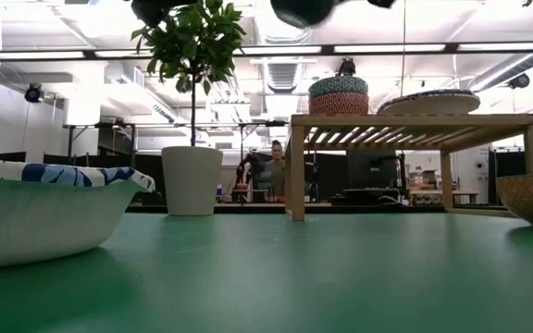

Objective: Place and stack bowls onto a shelf
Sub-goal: Stack the yellow patterned bowl on top of the yellow patterned bowl on the shelf

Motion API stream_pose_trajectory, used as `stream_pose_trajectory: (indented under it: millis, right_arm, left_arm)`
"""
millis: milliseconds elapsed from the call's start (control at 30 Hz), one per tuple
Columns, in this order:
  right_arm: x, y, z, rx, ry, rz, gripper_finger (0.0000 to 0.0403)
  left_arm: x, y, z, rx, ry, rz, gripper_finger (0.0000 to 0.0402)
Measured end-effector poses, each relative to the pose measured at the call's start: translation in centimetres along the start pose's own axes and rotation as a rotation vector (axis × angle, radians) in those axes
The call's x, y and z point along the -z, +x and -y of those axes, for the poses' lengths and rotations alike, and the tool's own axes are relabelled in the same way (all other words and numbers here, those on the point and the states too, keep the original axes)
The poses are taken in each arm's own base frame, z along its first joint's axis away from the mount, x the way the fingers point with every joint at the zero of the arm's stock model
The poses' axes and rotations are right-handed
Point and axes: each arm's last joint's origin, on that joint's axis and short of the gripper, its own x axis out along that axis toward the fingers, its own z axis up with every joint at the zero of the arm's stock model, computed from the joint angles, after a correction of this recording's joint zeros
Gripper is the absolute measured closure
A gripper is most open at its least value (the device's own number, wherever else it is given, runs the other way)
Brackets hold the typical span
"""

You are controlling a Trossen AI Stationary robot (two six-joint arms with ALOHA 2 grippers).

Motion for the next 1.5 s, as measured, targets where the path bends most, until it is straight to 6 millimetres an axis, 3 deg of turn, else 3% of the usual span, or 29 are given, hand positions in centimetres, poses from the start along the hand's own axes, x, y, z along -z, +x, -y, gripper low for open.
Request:
stream_pose_trajectory:
  millis: [267,533,933,1267,1500]
  right_arm:
    - [-2.7,-0.1,8.4,0.115,0.238,-0.118,0.0394]
    - [-3.9,1.1,12.4,0.113,0.369,-0.187,0.0394]
    - [-3.9,5.0,13.8,0.179,0.371,-0.344,0.0394]
    - [-4.0,5.5,13.9,0.177,0.319,-0.355,0.0389]
    - [-4.0,5.4,13.9,0.175,0.312,-0.355,0.0340]
  left_arm:
    - [0.1,0.0,0.0,0.000,0.011,-0.003,0.0341]
    - [0.2,0.0,0.0,0.001,0.014,-0.018,0.0341]
    - [0.5,0.1,0.0,0.002,0.015,-0.028,0.0341]
    - [0.5,0.1,0.0,0.002,0.015,-0.028,0.0341]
    - [0.5,0.1,0.0,0.002,0.015,-0.028,0.0341]
